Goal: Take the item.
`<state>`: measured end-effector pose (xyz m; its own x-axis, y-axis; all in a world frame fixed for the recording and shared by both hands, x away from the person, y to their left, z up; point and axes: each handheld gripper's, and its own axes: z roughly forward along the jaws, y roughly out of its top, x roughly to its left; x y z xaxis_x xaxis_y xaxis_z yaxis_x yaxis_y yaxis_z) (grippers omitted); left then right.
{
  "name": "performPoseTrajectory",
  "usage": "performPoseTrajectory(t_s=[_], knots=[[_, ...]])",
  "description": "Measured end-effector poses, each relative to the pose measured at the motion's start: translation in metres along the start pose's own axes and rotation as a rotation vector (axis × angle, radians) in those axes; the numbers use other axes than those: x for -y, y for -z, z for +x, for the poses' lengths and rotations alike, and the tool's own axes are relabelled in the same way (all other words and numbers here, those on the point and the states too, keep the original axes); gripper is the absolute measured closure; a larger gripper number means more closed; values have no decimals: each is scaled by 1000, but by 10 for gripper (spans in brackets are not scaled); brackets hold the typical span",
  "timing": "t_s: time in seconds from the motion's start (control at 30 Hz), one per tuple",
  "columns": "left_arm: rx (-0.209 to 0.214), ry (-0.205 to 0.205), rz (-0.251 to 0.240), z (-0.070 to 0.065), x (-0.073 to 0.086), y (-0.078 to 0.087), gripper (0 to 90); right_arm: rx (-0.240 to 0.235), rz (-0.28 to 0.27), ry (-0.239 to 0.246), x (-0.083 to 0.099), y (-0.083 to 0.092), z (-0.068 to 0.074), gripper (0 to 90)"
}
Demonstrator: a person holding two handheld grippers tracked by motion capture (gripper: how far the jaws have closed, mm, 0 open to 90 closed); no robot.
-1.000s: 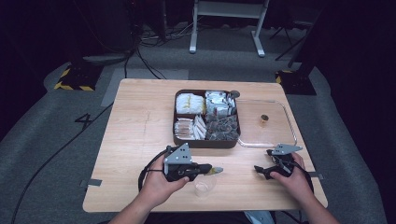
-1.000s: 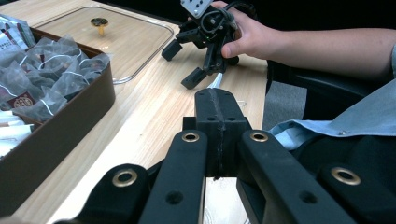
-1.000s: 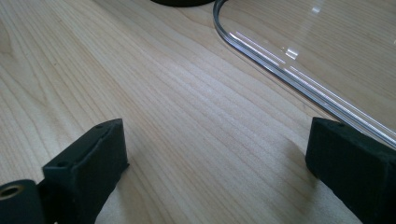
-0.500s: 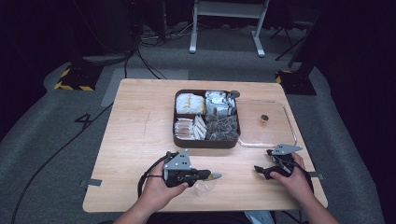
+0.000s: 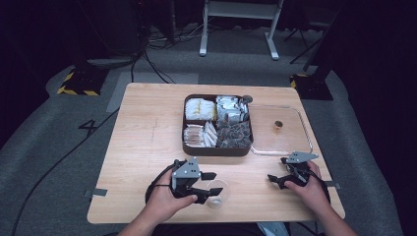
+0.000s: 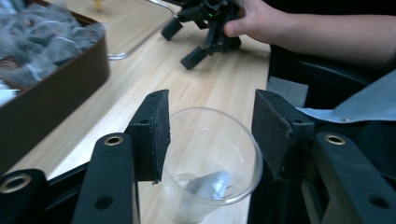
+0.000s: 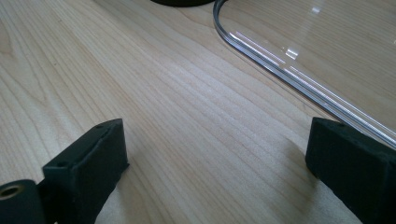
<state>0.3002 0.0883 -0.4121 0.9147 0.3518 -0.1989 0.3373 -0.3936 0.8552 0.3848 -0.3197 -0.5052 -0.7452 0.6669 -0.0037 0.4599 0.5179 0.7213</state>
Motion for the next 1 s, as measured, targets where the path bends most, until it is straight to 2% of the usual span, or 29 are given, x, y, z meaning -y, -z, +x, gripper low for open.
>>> performPoseTrajectory(t_s=[0.13,0.33,0.7,0.8,1.0], knots=[[-50,-6,11,4,2,5,465,-1,0,0,0,0,0,55],[-158,-9,34,13,5,19,440,-5,0,6,1,1,1,55],[-274,12,62,33,15,50,381,-9,-1,7,2,2,1,56],[-285,22,78,36,20,57,368,-9,-1,7,2,2,1,56],[-354,33,113,49,32,70,323,-8,-1,6,2,2,1,57]])
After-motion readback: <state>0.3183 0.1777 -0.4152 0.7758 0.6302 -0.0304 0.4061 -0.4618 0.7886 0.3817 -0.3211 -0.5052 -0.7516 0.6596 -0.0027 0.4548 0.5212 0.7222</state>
